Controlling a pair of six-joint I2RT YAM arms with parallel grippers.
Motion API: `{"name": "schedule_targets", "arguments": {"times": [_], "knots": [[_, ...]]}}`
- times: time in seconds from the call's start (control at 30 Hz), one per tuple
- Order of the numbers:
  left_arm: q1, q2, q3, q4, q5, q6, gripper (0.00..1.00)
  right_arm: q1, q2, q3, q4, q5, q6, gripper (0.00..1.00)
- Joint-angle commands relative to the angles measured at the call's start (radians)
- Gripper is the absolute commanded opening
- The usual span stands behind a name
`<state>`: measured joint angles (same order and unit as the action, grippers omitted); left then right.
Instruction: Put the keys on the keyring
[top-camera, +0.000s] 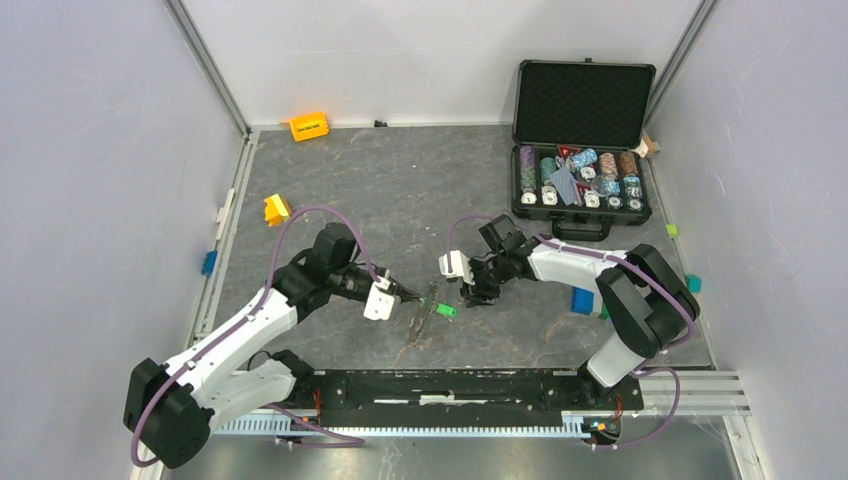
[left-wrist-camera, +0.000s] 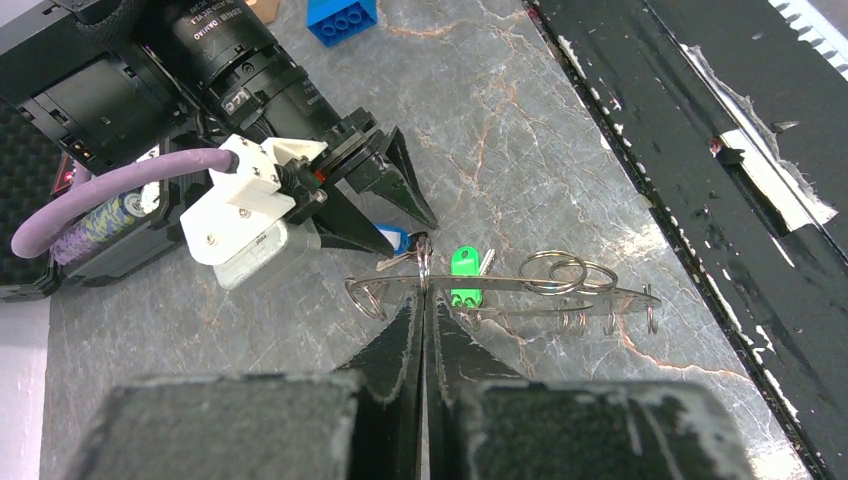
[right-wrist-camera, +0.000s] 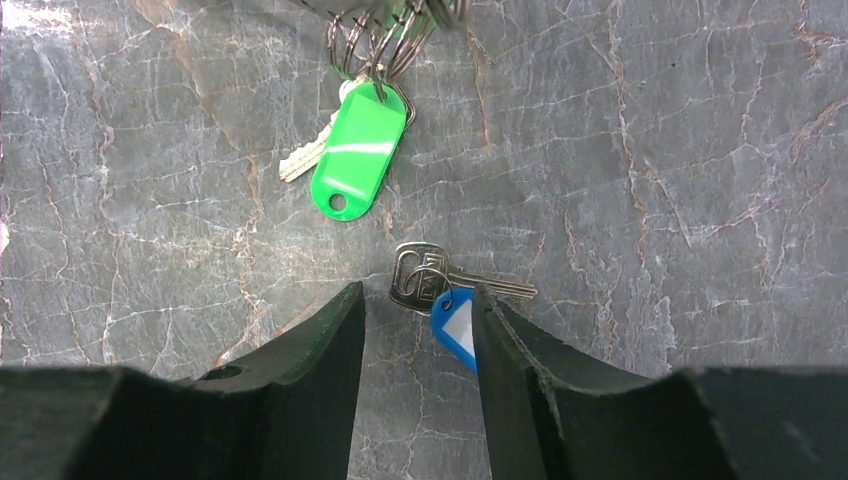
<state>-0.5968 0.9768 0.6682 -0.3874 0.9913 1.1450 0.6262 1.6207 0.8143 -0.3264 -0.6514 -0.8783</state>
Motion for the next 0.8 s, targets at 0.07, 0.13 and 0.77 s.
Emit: {"name": "schedule_targets", "arguments": {"times": [0.07,0.13,0.77], "knots": [[0.009,-0.022,-0.004,0.019,0.015,-0.008,0.02,0.006,-0.022,0.032,0.015,-0.035,-0.041,0.50],[0.012,-0.024,-0.006,0.015,0.015,-0.008,0.02,0.006,-0.018,0.033,0.015,-0.038,-0.046,0.50],[0.058,-0.072,-0.032,-0.019,0.010,-0.005,0.02,0.006,0.038,0.075,-0.062,-0.091,-0.139,0.50]]}}
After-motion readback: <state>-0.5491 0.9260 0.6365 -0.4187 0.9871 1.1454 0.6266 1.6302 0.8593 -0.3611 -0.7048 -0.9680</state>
